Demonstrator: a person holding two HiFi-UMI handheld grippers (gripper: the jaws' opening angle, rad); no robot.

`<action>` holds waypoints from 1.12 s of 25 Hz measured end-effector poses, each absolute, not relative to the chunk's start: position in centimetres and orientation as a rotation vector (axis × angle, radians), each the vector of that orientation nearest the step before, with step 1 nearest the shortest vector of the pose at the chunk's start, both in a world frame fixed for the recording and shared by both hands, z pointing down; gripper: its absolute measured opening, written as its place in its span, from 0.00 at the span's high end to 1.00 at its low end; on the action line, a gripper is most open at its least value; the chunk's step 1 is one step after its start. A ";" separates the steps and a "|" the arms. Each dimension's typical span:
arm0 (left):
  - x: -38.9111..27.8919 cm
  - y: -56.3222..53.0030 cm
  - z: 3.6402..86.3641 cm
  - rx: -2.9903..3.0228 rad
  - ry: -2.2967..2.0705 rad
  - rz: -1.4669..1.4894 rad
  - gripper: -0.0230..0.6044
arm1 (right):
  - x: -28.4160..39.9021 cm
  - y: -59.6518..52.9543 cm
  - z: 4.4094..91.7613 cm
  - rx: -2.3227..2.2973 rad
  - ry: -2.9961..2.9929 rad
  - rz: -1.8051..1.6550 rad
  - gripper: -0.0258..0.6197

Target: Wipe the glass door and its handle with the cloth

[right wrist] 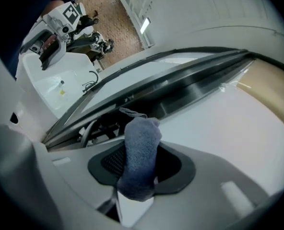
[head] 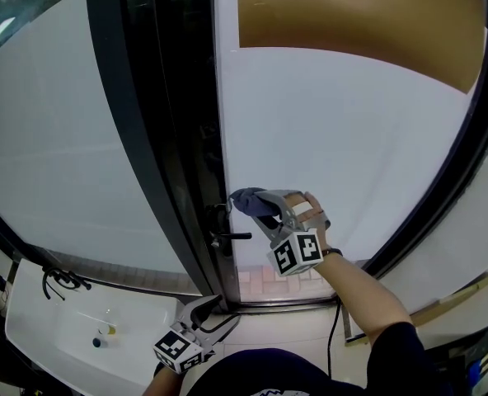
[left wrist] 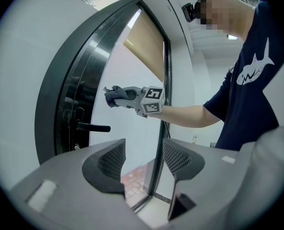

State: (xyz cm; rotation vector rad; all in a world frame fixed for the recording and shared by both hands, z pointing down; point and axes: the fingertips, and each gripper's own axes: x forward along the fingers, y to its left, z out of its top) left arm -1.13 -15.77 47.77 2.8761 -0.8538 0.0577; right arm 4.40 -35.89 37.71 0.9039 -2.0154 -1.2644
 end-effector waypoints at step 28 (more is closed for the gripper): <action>-0.3 -16.6 46.9 2.892 -0.821 0.058 0.58 | 20.6 -38.1 43.8 1.014 -1.711 -1.096 0.73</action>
